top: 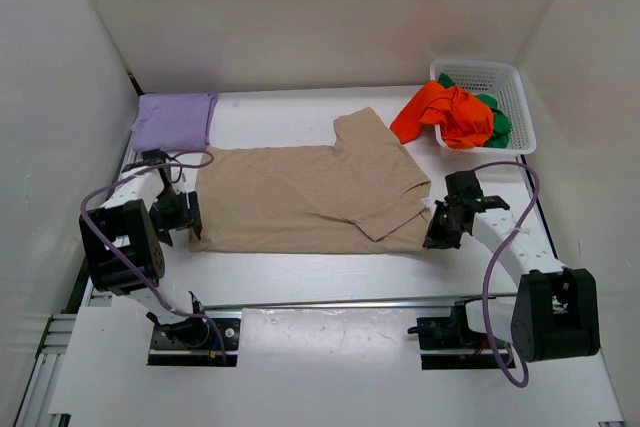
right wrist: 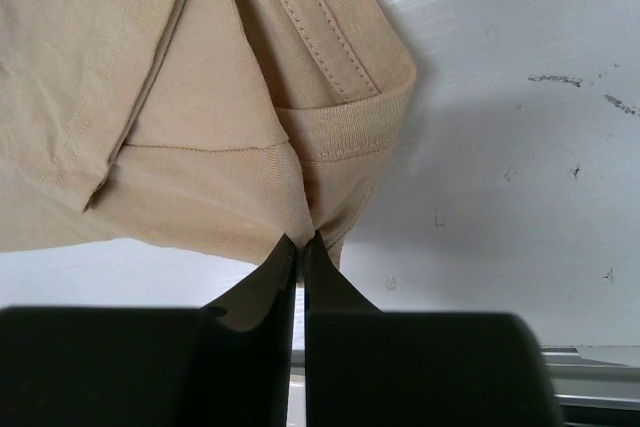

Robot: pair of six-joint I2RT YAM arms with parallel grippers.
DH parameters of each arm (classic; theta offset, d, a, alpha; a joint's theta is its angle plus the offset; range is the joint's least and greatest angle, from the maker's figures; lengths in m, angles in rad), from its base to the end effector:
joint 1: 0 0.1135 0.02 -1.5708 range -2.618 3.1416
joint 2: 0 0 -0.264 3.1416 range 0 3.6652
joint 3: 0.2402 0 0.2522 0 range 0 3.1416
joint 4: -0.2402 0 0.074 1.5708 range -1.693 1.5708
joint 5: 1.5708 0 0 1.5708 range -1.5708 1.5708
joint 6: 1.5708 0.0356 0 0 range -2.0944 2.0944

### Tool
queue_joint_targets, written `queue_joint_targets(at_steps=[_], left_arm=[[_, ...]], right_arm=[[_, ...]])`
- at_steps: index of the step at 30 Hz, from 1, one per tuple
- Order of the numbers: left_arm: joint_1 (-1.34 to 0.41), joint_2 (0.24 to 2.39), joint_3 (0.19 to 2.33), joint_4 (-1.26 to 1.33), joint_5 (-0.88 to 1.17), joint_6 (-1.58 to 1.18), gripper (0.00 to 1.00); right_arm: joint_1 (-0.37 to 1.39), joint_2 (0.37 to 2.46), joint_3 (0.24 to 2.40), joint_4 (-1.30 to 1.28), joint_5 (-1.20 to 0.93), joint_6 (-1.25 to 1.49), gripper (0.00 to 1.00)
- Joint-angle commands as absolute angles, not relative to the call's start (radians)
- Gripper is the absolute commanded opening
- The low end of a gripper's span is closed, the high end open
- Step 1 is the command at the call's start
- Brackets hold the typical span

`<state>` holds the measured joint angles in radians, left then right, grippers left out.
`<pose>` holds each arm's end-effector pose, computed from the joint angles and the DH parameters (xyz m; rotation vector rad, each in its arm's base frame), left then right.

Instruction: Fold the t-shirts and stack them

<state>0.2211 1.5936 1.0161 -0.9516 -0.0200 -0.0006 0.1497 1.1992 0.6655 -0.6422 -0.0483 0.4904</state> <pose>0.2619 0.0596 0.1845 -0.3438 3.0830 0.0379 0.2051 0.0327 0.1854 0.4568 2.7342 0.2380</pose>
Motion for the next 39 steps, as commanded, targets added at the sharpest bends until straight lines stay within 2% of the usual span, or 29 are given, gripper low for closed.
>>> queue_joint_targets(at_steps=[1,7,11,12,18,21,23,24,25,26,27,28,29,31,34,37,39], left_arm=[[0.247,1.589,0.989,-0.954,0.082,0.000,0.81],[0.247,1.687,0.971,-0.925,0.133,0.000,0.79],[0.247,1.743,0.950,-0.904,0.133,0.000,0.28],[0.256,1.752,0.950,-0.904,0.118,0.000,0.10],[0.298,1.610,0.940,-0.914,-0.046,0.000,0.10],[0.298,1.556,0.919,-0.937,-0.093,0.000,0.10],[0.298,1.537,0.901,-0.979,-0.094,0.000,0.17],[0.298,1.537,0.891,-0.991,-0.103,0.000,0.29],[0.298,1.526,0.881,-0.991,-0.121,0.000,0.34],[0.298,1.526,0.862,-1.002,-0.141,0.000,0.41],[0.298,1.514,0.862,-1.002,-0.165,0.000,0.47],[0.298,1.503,0.853,-0.988,-0.222,0.000,0.58],[0.298,1.503,0.873,-0.988,-0.248,0.000,0.61],[0.298,1.482,0.923,-0.988,-0.316,0.000,0.65],[0.209,1.456,1.078,-1.017,-0.350,0.000,0.65],[0.007,1.427,1.231,-1.049,-0.272,0.000,0.68],[-0.203,1.427,1.311,-1.067,-0.256,0.000,0.68]], right_arm=[[0.137,1.209,0.686,-0.660,-0.037,0.469,0.00],[0.127,1.218,0.686,-0.660,-0.037,0.460,0.00],[0.118,1.218,0.686,-0.670,-0.037,0.460,0.00],[0.118,1.218,0.686,-0.670,-0.028,0.460,0.00],[0.118,1.197,0.696,-0.775,0.009,0.528,0.00],[0.118,1.164,0.623,-0.787,-0.040,0.587,0.00],[0.127,1.134,0.577,-0.778,-0.075,0.621,0.00],[0.136,1.114,0.560,-0.778,-0.075,0.633,0.02],[0.137,1.102,0.531,-0.778,-0.075,0.643,0.07],[0.137,1.089,0.520,-0.778,-0.086,0.643,0.29],[0.137,1.063,0.511,-0.778,-0.086,0.655,0.42],[0.137,1.051,0.511,-0.787,-0.077,0.666,0.50],[0.137,1.040,0.511,-0.787,-0.066,0.666,0.57],[0.137,1.014,0.524,-0.807,-0.043,0.687,0.58],[0.137,1.003,0.590,-0.839,0.006,0.698,0.58],[0.137,1.003,0.612,-0.853,0.064,0.719,0.57],[0.124,1.012,0.612,-0.853,0.075,0.719,0.50]])
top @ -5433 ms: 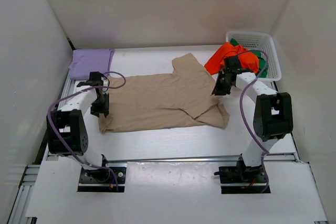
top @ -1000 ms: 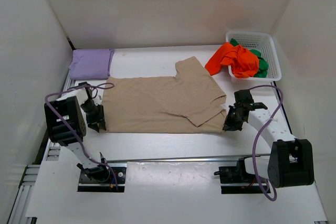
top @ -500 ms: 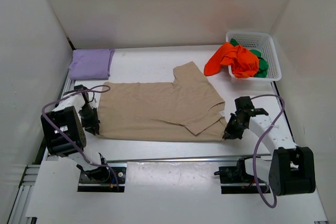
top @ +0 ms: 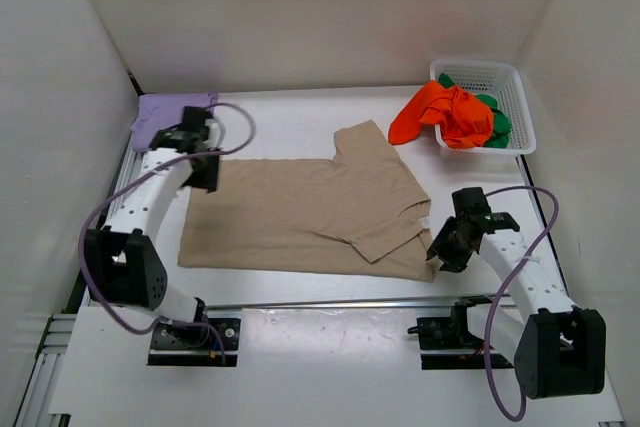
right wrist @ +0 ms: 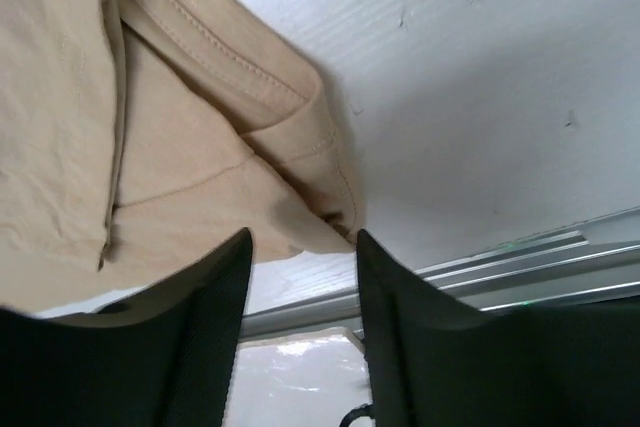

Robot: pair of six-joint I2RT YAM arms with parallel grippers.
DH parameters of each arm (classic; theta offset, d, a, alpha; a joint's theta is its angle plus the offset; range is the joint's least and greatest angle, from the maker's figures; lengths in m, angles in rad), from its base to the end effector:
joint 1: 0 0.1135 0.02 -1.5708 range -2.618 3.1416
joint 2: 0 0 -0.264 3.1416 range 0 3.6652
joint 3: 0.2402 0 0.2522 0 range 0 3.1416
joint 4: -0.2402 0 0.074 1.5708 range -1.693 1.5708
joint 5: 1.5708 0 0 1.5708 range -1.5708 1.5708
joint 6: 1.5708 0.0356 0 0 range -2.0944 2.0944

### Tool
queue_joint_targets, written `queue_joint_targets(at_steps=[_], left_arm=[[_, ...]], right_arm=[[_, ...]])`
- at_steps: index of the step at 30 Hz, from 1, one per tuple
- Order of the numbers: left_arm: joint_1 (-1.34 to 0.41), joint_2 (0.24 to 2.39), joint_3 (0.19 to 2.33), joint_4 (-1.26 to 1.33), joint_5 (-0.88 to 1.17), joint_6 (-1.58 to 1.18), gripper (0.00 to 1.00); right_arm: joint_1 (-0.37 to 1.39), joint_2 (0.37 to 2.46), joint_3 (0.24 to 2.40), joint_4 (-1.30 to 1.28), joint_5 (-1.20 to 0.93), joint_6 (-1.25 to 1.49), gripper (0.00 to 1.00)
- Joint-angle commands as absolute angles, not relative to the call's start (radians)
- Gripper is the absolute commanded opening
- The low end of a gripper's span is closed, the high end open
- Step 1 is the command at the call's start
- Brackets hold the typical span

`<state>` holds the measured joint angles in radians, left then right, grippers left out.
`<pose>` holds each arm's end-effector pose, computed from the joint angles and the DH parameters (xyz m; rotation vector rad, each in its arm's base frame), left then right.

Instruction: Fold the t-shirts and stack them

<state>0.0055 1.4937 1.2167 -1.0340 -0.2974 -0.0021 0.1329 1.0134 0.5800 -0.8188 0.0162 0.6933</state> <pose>0.2794 0.0120 0.2630 -0.0666 2.8525 0.4280 0.1608 0.0209 0.1850 0.7887 2.7271 0.1620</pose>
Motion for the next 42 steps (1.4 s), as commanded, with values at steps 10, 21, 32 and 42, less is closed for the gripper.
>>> queue_joint_targets(at_steps=[10,21,32,42], left_arm=[[-0.926,1.771,1.596,-1.013,-0.135,0.000,0.71],[-1.176,2.109,1.772,-0.894,-0.015,0.000,0.75],[-1.186,2.226,1.812,-0.854,-0.169,0.000,0.61],[-1.186,2.194,1.937,-0.982,-0.071,0.000,0.74]], right_arm=[[0.094,1.124,0.582,-0.736,0.040,0.719,0.37],[0.064,1.137,0.540,-0.675,0.113,0.753,0.38],[0.044,1.164,0.489,-0.623,0.071,0.733,0.38],[0.044,1.184,0.480,-0.594,0.060,0.715,0.30]])
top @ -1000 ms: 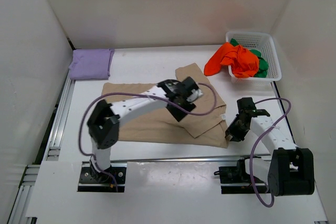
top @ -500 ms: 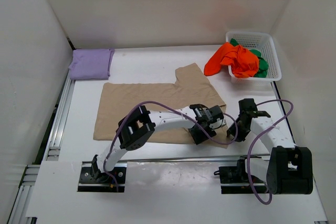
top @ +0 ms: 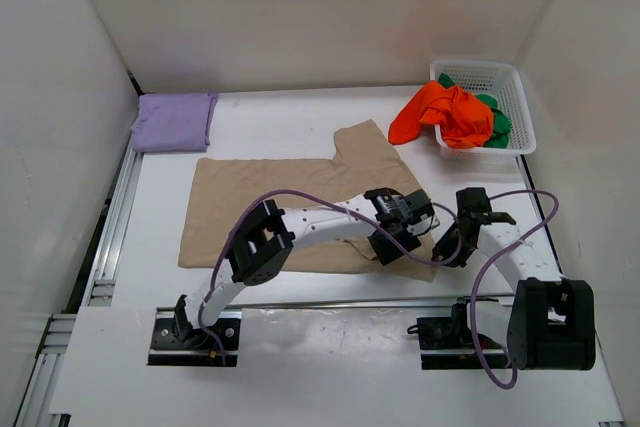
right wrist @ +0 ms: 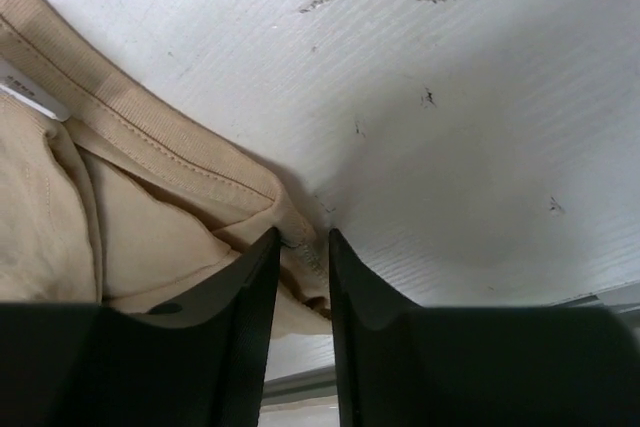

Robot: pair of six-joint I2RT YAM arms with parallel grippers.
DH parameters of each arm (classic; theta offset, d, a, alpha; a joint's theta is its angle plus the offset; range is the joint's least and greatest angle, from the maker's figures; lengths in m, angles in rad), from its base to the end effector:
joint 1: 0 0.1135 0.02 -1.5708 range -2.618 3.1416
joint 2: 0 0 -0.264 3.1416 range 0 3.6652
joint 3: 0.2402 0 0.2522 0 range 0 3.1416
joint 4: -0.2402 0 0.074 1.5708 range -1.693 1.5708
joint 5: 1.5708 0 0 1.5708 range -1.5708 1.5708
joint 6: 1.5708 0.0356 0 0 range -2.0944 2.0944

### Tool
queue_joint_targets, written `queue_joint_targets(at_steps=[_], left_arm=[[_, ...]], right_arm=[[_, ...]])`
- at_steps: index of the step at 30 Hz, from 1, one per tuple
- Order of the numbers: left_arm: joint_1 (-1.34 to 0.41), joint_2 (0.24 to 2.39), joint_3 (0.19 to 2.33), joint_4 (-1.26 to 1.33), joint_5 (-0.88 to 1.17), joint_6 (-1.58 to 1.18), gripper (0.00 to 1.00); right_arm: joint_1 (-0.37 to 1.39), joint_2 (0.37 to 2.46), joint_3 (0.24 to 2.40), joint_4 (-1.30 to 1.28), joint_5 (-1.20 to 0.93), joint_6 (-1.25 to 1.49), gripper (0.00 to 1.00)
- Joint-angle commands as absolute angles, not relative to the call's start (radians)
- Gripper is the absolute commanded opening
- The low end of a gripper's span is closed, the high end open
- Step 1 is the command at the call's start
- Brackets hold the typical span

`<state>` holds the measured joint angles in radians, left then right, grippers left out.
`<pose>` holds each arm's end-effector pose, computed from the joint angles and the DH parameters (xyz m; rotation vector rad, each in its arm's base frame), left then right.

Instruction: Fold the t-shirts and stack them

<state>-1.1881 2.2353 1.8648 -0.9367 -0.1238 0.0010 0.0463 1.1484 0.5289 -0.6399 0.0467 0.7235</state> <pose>0.1764 -0.4263 0.1830 1.5791 2.3771 -0.0650 0.1795 0.0067 0.1566 0.9511 2.6694 0.1057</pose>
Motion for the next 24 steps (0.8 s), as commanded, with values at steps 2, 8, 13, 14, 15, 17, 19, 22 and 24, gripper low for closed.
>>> queue_joint_targets(at_steps=[2,8,13,14,15,17,19,22,24], left_arm=[[-1.186,2.194,1.948,-1.029,-0.034,0.000,0.76],[-1.152,2.042,1.840,-1.097,0.035,0.000,0.77],[-0.919,1.746,1.503,-1.037,0.066,0.000,0.80],[-0.866,1.645,1.450,-1.028,0.066,0.000,0.80],[-0.741,1.597,1.401,-1.028,0.055,0.000,0.81],[-0.601,1.510,1.261,-1.006,0.055,0.000,0.82],[-0.384,1.399,1.130,-1.006,0.041,0.000,0.85],[-0.136,1.275,0.953,-0.971,-0.008,0.000,0.90],[-0.028,1.220,0.876,-0.956,-0.034,0.000,0.94]], right_arm=[[0.044,1.195,0.480,-0.594,0.060,0.715,0.19],[0.035,1.160,0.491,-0.659,0.084,0.715,0.23],[0.035,1.004,0.538,-0.730,0.132,0.746,0.57],[0.035,0.977,0.538,-0.741,0.132,0.755,0.58],[0.035,0.929,0.538,-0.741,0.132,0.755,0.62],[0.035,0.894,0.529,-0.741,0.101,0.755,0.65],[0.035,0.873,0.503,-0.741,0.042,0.744,0.69],[0.060,0.873,0.459,-0.741,-0.009,0.724,0.73],[0.083,0.903,0.437,-0.715,-0.038,0.710,0.75]])
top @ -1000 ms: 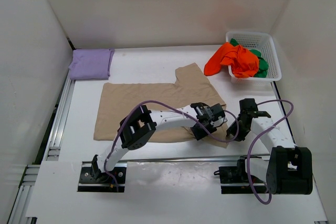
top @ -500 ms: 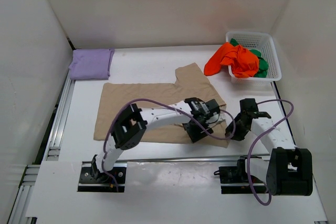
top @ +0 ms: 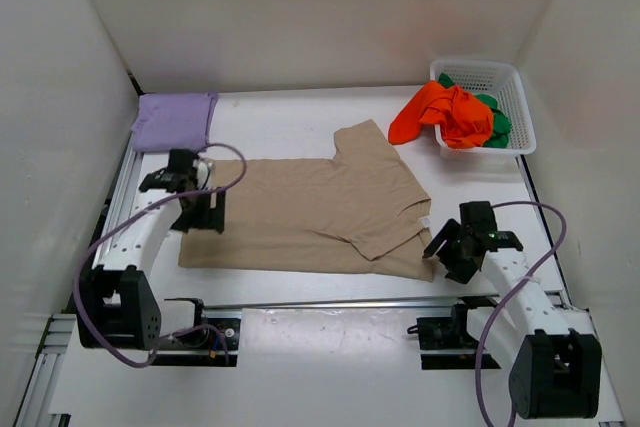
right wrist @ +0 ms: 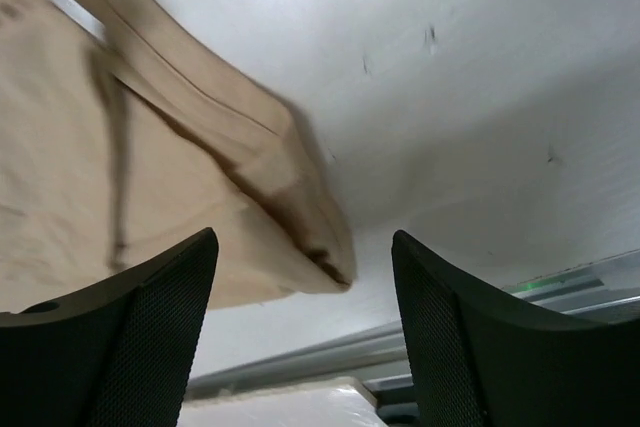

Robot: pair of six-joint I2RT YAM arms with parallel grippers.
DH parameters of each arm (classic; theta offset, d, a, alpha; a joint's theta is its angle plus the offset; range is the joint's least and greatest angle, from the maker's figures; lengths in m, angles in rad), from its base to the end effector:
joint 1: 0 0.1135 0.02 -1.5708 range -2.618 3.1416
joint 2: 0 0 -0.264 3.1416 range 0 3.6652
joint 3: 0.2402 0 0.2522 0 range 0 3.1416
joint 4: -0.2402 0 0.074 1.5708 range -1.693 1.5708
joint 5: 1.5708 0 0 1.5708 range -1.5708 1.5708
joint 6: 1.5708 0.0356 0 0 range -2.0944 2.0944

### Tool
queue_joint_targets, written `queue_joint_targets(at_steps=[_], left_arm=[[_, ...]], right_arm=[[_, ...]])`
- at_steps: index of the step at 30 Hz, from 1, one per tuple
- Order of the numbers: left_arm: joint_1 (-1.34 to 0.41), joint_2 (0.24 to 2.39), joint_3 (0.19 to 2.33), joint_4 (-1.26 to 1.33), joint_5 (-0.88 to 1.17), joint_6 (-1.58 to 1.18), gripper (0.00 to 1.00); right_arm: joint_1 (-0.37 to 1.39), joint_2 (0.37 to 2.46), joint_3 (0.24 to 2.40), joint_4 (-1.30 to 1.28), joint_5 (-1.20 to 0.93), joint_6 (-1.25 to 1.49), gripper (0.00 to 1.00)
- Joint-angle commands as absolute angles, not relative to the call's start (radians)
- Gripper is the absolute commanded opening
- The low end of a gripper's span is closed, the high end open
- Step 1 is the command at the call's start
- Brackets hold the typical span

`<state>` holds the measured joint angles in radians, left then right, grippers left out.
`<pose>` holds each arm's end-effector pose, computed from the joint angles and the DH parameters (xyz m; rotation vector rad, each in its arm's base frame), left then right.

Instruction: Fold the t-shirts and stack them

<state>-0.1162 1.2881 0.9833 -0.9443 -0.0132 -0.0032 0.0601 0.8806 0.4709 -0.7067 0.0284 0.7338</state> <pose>0.2312 -0.0265 0.2468 0.1562 2.8153 -0.0087 0.1484 0.0079 0.1761 0.9022 2.5494 0.2063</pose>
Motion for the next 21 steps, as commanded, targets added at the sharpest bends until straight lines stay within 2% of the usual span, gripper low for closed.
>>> queue_joint_targets(at_steps=[1,4,7,13,16,17,19,20,21], left_arm=[[0.070,1.220,0.818,-0.942,-0.043,0.000,0.94],[0.220,1.230,0.764,-0.925,-0.034,0.000,0.95],[0.299,1.299,0.750,-0.878,-0.006,0.000,0.97],[0.308,1.434,0.741,-0.819,0.035,0.000,0.96],[0.308,1.476,0.729,-0.792,0.044,0.000,0.88],[0.308,1.498,0.729,-0.792,0.044,0.000,0.85],[0.308,1.499,0.729,-0.792,0.063,0.000,0.68],[0.308,1.499,0.729,-0.792,0.074,0.000,0.62],[0.308,1.499,0.729,-0.792,0.074,0.000,0.50]], right_arm=[[0.083,0.916,0.425,-0.715,-0.049,0.710,0.76],[0.112,0.950,0.425,-0.692,-0.049,0.710,0.76],[0.123,0.976,0.425,-0.670,-0.049,0.710,0.76],[0.132,0.959,0.385,-0.679,-0.058,0.741,0.75],[0.132,0.943,0.374,-0.680,-0.048,0.750,0.67],[0.132,0.943,0.365,-0.680,-0.048,0.761,0.57],[0.132,0.943,0.365,-0.680,-0.048,0.772,0.47],[0.132,0.953,0.365,-0.689,-0.048,0.772,0.38],[0.132,0.953,0.365,-0.689,-0.048,0.785,0.32]])
